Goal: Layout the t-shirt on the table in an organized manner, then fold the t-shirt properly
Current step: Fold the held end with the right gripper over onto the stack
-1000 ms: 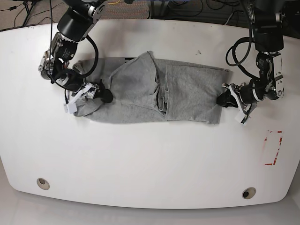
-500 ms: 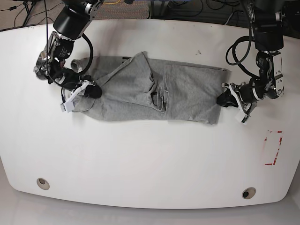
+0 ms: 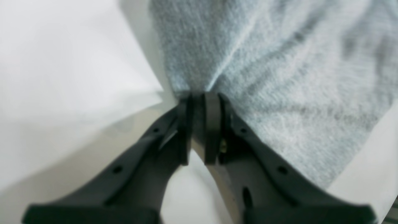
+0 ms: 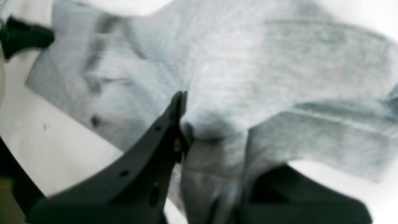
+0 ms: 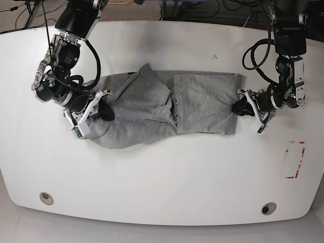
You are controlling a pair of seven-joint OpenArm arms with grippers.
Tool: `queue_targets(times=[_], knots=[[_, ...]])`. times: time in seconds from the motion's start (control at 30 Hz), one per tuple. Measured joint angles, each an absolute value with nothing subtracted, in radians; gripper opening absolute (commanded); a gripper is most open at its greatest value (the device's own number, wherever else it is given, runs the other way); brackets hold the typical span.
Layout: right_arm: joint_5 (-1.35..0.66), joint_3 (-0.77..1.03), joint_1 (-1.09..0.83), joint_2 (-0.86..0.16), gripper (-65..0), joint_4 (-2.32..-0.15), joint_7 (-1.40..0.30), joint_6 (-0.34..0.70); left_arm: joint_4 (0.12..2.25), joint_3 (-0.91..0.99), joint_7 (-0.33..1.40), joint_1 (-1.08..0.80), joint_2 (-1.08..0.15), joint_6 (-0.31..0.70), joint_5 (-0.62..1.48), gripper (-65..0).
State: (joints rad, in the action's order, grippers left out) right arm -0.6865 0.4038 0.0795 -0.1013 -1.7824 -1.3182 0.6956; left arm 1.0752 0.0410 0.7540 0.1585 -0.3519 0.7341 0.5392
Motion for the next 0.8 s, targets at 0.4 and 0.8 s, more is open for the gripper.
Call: queue_targets(times=[0.4, 0.8], knots=[[-0.685, 0.252, 0.102, -0.028, -65.0, -1.871, -1.318, 0.694, 1.076, 0.04, 0.743, 0.158, -0.299, 0.73, 0.542, -59.0], [-0.66, 0.185, 0.164, 0.093, -65.0, -1.871, -1.316, 0.688, 1.076, 0.04, 0.743, 0.158, -0.268, 0.73, 0.543, -59.0]])
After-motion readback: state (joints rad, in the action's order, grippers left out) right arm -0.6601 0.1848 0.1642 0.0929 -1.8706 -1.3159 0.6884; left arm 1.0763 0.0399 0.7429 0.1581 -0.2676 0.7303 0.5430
